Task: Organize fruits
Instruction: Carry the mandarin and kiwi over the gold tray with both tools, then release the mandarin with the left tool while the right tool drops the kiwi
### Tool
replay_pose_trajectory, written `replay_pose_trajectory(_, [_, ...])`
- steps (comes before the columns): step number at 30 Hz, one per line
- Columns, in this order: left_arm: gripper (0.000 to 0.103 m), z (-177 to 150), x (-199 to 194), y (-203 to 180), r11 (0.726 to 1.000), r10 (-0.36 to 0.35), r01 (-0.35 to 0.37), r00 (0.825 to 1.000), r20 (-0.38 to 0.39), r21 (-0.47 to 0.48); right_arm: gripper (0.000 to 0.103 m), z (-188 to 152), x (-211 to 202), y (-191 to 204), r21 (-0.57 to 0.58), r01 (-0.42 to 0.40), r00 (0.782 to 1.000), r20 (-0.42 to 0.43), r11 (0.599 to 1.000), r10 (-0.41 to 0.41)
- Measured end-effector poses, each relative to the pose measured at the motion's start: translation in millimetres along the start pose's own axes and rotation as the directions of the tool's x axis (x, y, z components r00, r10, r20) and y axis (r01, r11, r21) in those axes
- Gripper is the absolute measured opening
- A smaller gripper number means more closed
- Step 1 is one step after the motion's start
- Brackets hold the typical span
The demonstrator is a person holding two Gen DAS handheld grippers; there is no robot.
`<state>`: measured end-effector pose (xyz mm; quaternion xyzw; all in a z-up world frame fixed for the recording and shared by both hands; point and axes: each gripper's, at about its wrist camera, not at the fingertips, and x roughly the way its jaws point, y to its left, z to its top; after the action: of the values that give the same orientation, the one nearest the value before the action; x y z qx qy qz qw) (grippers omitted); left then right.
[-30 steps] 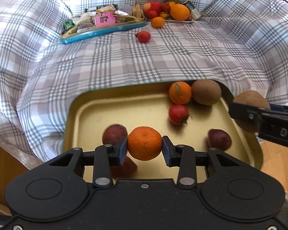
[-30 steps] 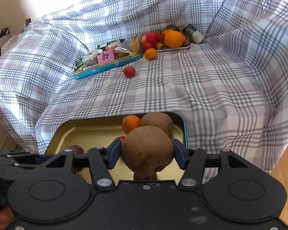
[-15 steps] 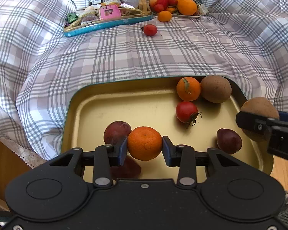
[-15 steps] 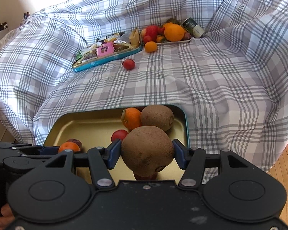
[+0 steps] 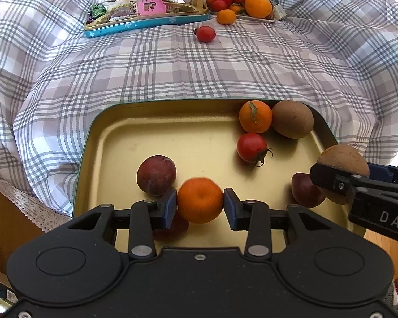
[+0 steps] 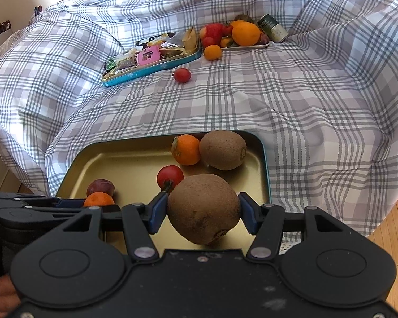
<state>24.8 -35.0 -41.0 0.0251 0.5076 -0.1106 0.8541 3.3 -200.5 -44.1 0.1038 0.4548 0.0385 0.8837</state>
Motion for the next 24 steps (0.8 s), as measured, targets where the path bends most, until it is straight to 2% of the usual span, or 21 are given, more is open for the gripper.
replay_pose_trajectory(5, [0.047,-0.2,-6.1,-0.8,1.000,-0.008,0.008,1.000,0.021,0.005,0.061,-0.1,0.5,-0.1,-0.002,-0.001,1.000,-0.005,1.000,0.001])
replay_pose_trajectory(9, [0.047,-0.9,-8.1,-0.2,1.000,0.025,-0.025,0.999,0.034,-0.008,0.061,-0.5,0.3,1.1,-0.009,-0.007,1.000,-0.008,1.000,0.007])
replay_pose_trajectory(14, [0.047,-1.0,-11.0,8.5,0.993,0.098,-0.095,0.994,0.043,-0.068,0.061,-2.5,0.0,4.6,-0.036,-0.022,1.000,-0.017,0.999,0.021])
replay_pose_trajectory(24, [0.047,-2.9,-9.4,15.0,0.987,0.123,-0.120,0.992,0.022,-0.103,0.061,-7.6,1.4,18.0,-0.130,-0.041,0.999,-0.038,0.991,0.036])
